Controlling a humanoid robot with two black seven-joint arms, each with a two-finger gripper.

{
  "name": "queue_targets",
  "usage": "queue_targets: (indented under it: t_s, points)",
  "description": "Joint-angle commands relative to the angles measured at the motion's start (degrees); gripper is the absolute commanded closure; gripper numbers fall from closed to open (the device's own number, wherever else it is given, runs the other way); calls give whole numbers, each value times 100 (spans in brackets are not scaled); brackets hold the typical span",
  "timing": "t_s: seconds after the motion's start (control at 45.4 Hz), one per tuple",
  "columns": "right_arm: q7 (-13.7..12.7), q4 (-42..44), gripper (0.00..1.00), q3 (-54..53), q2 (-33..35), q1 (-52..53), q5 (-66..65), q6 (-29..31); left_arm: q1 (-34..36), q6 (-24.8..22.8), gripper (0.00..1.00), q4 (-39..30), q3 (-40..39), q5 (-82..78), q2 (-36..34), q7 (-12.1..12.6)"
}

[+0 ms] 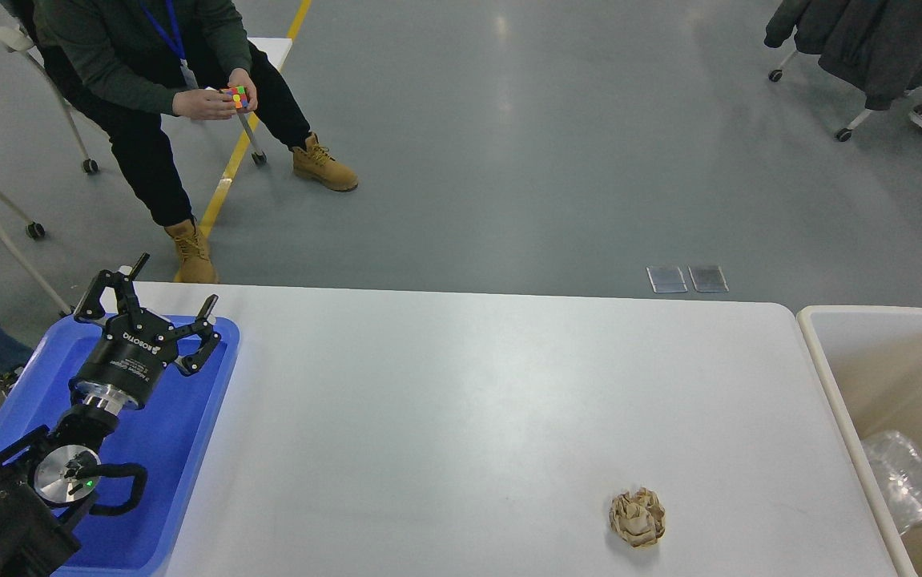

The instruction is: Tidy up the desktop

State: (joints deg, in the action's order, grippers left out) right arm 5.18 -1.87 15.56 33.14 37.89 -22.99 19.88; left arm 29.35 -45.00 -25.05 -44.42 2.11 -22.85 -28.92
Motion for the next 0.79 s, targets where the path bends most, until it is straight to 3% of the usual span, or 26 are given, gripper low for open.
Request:
queue_targets:
  t_s: [0.0, 0.287, 0.419, 0.661, 0.772]
  points:
    - [1, -155, 0, 52, 158, 253, -4, -37, 0, 0, 1, 0, 3, 0, 0, 0]
    - [1, -2114, 0, 184, 1827, 1703, -101, -2, 0, 0, 1, 0, 3, 0, 0, 0]
    - [1, -2862, 0, 833, 2320, 2564, -101, -2, 0, 0, 1, 0, 3, 0, 0, 0]
    - [1, -3205, 0, 2301, 2338, 4252, -92, 288, 9, 0, 1, 0, 3, 0, 0, 0]
    - [1, -3372, 0, 2662, 1960, 4885, -101, 376, 0, 0, 1, 0, 3, 0, 0, 0]
